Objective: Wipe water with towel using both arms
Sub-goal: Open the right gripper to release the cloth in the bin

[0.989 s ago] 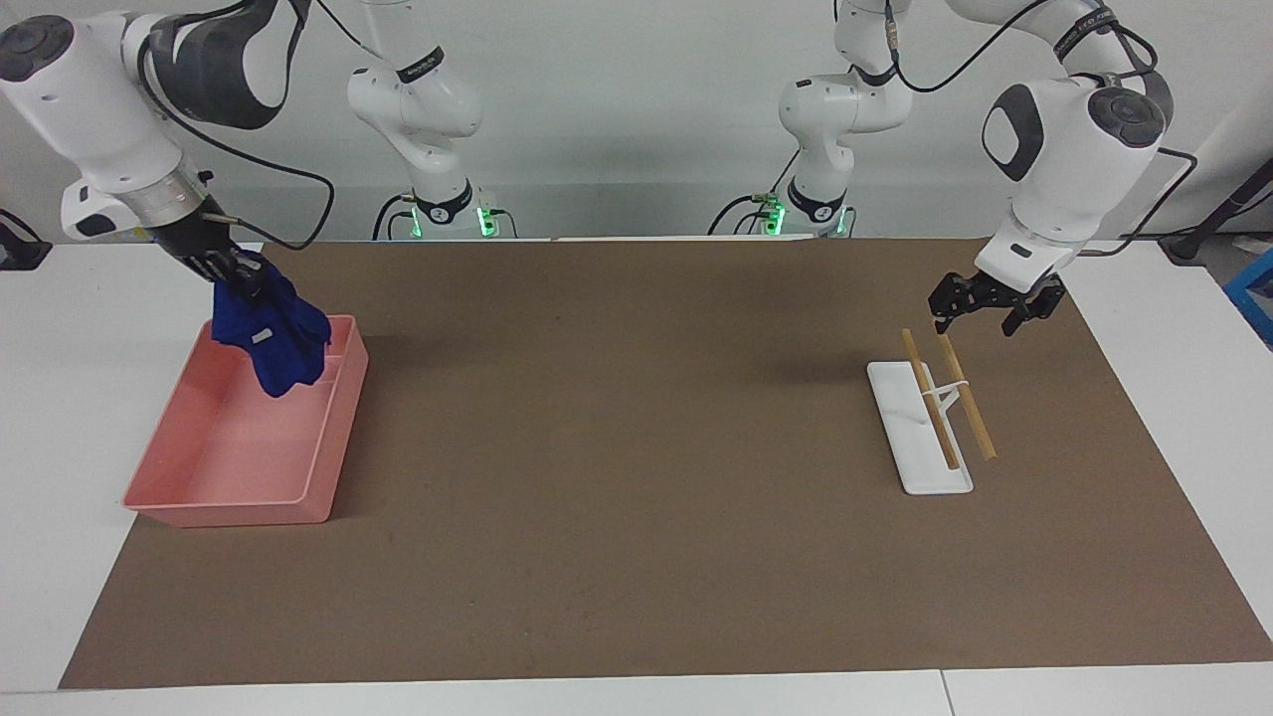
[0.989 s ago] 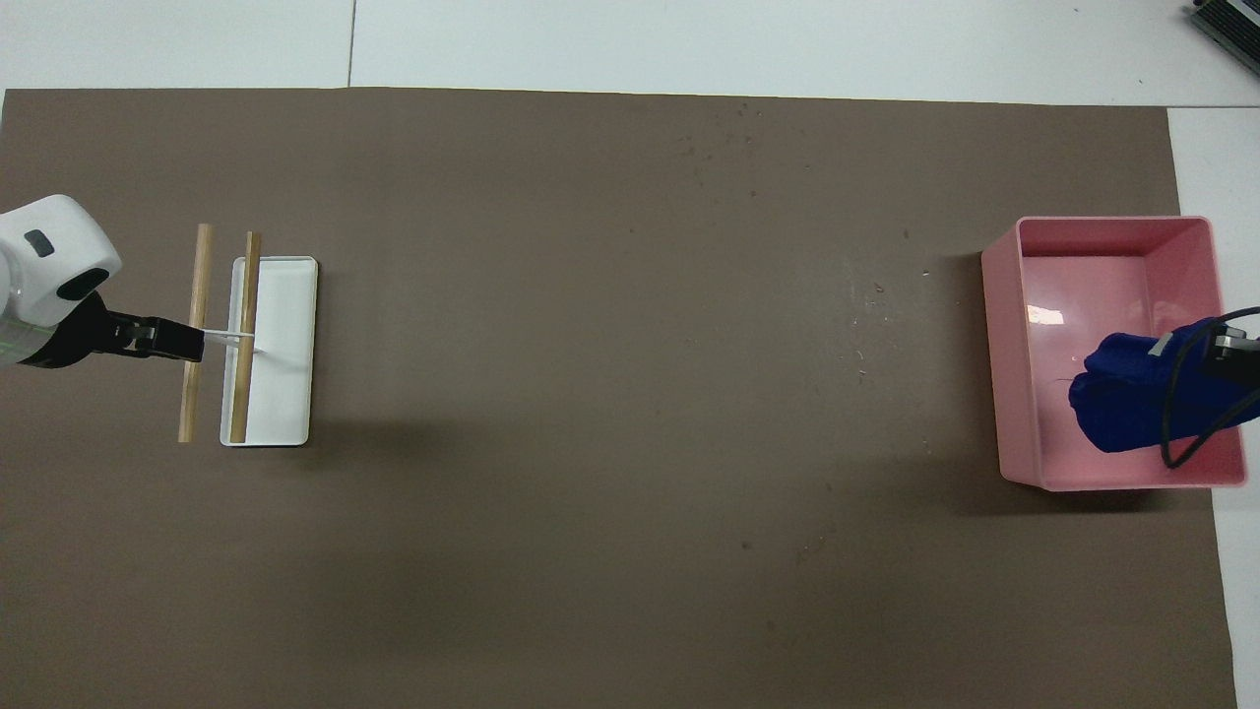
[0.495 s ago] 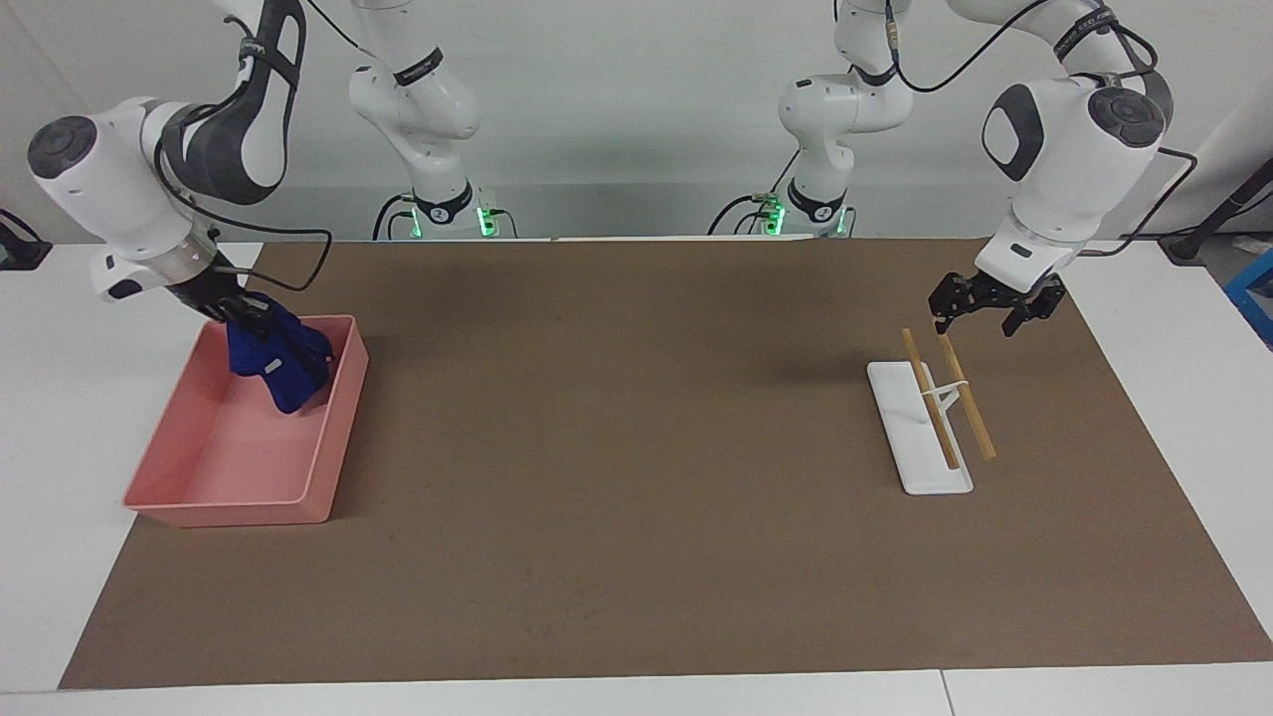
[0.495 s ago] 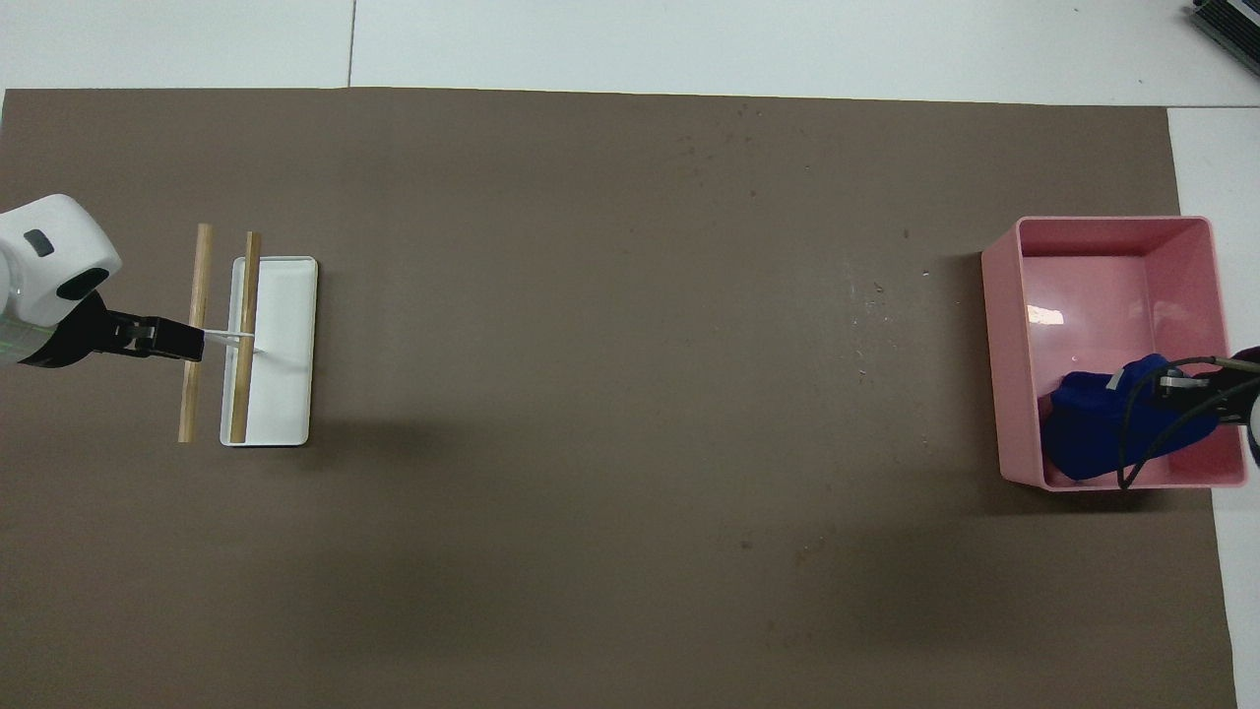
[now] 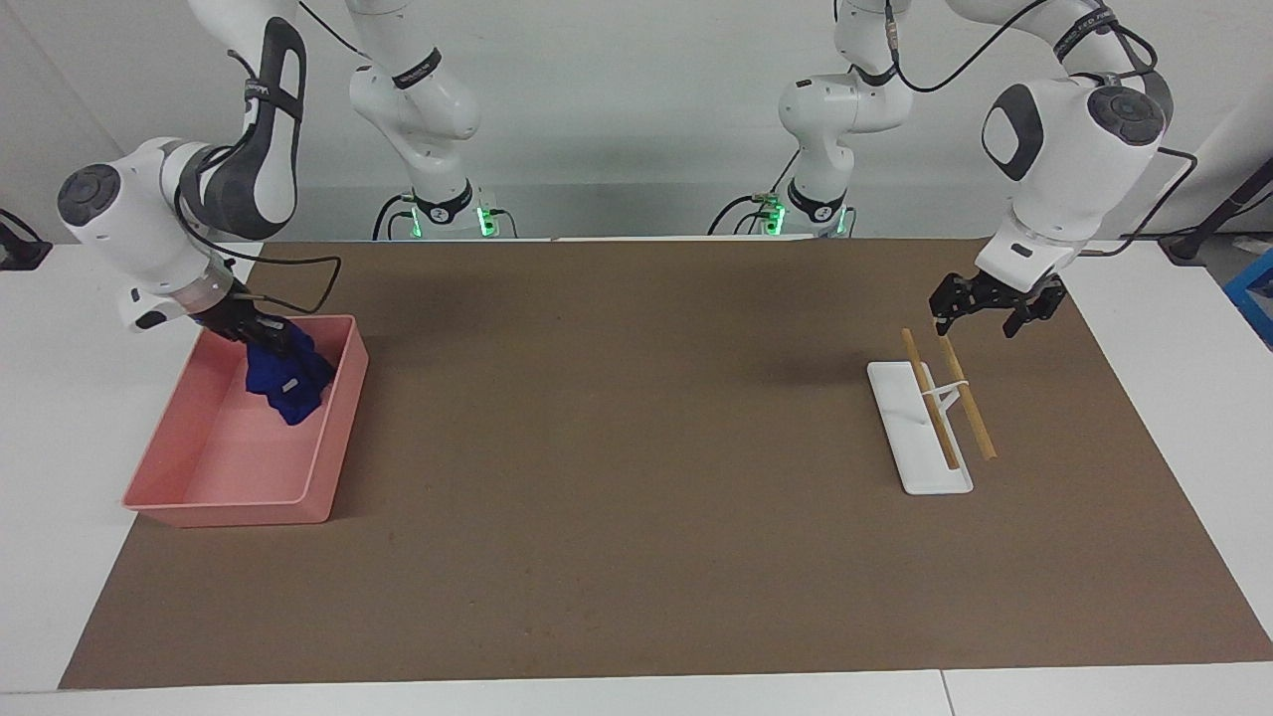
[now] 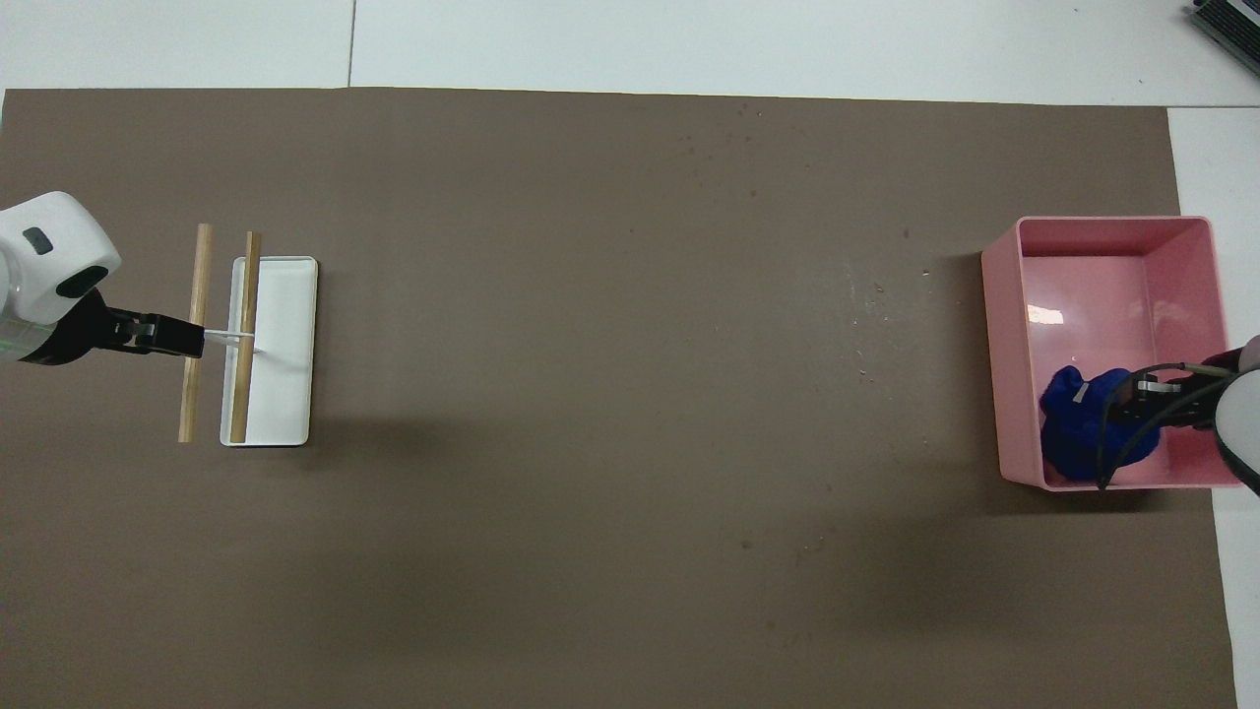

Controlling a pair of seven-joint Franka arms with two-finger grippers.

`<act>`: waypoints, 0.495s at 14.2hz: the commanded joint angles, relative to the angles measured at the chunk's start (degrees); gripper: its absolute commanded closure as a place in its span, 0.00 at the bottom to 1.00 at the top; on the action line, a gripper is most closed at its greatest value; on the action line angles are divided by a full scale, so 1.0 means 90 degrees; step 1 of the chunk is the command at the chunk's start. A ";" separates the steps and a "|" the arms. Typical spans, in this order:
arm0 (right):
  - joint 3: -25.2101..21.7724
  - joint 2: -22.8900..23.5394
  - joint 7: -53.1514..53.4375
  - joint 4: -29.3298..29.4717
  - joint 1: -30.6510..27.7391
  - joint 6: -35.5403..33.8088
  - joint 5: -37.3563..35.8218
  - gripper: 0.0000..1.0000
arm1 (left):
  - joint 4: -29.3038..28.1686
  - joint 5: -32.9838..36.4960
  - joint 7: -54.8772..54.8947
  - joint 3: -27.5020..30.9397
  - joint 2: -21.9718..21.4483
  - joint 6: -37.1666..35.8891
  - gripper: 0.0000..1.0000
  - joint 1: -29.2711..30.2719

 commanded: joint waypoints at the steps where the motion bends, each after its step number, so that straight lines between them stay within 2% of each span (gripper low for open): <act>1: 0.0111 -0.0180 -0.0056 0.0281 0.0131 -0.0272 -0.0077 0.13 | 0.0124 -0.0110 0.0052 0.0070 -0.0180 -0.0128 0.00 -0.0107; 5: 0.0112 -0.0385 0.0392 0.1024 0.0638 -0.0897 -0.0077 0.02 | 0.0484 -0.0120 0.0052 0.0070 -0.0258 -0.0645 0.00 -0.0107; 7: 0.0121 -0.0522 0.0607 0.1317 0.0902 -0.1131 -0.0057 0.02 | 0.0767 -0.0120 0.0052 0.0070 -0.0258 -0.0938 0.00 -0.0107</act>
